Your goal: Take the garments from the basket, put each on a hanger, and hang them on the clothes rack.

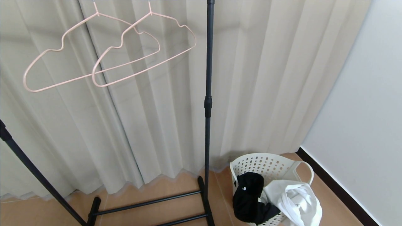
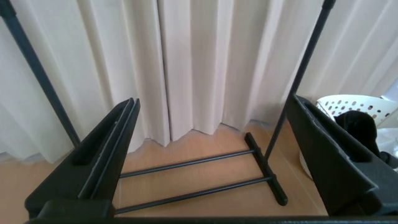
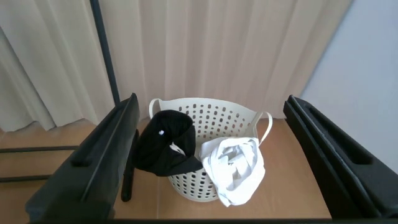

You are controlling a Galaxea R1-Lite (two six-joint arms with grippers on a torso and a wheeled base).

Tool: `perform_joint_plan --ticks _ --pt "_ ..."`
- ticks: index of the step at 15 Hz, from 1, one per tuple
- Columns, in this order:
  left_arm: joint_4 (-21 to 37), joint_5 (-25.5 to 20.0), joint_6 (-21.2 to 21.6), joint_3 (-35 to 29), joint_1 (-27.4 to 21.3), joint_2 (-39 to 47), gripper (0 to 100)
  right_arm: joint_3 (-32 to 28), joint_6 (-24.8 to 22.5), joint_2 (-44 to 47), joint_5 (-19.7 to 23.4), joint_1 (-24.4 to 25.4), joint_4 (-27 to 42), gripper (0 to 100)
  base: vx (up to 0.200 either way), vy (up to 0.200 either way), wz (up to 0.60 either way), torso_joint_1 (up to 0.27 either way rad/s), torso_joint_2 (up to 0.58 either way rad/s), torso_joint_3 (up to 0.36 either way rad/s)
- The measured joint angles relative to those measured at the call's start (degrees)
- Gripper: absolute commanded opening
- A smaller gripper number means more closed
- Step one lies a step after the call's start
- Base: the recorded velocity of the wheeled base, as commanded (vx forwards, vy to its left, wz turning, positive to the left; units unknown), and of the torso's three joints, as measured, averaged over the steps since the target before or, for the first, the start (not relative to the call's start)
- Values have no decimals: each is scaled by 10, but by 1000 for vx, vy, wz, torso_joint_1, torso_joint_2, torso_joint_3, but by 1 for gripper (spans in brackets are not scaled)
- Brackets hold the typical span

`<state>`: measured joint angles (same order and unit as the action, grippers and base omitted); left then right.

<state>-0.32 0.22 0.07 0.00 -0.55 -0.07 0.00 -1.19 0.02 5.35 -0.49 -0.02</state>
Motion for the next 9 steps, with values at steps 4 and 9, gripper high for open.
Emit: perform_joint_plan --ticks 4,9 --pt "0 -1 2 0 0 0 100 0 -1 0 0 0 0 100 0 0 0 0 0 0" --pt "0 -1 3 0 0 0 100 0 -1 0 0 0 0 100 0 0 0 0 0 0"
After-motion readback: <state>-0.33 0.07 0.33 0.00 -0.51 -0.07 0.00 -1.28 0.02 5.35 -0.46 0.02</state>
